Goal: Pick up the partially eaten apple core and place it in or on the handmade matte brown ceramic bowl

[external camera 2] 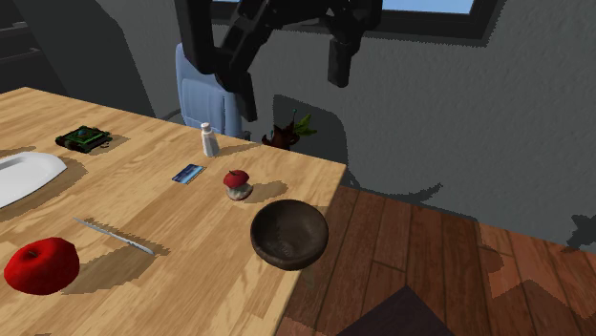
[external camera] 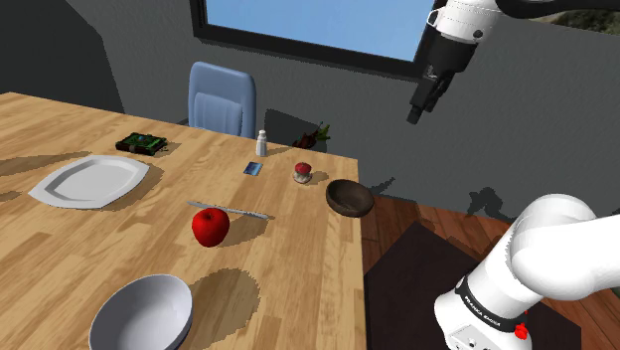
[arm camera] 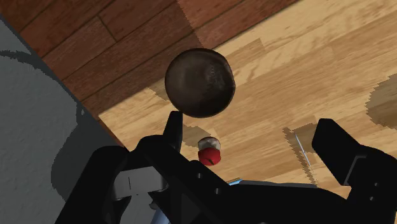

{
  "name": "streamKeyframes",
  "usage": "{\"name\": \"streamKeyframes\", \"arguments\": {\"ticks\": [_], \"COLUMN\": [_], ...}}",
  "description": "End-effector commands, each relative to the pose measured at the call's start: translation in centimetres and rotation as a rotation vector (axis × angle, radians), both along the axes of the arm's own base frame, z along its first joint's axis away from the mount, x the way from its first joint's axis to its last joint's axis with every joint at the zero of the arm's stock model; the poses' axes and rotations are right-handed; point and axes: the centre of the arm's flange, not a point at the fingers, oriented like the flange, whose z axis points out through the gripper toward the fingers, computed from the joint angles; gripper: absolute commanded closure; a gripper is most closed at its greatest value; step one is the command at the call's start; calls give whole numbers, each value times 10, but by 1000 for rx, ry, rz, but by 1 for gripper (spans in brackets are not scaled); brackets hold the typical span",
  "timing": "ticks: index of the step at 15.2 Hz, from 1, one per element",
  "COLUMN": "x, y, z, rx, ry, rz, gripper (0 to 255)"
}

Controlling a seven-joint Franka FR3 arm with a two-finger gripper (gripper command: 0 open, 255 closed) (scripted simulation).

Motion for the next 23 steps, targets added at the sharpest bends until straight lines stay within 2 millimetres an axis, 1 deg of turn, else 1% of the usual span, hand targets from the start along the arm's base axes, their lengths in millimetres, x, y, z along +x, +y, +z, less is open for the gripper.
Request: {"name": "streamKeyframes", "arguments": {"ticks": [1, 23], "x": [0, 196], "y": [0, -8], "z": [0, -211], "rx": [0, -13], "ry": [0, -15], "rz": [0, 87], "gripper": [0, 0]}}
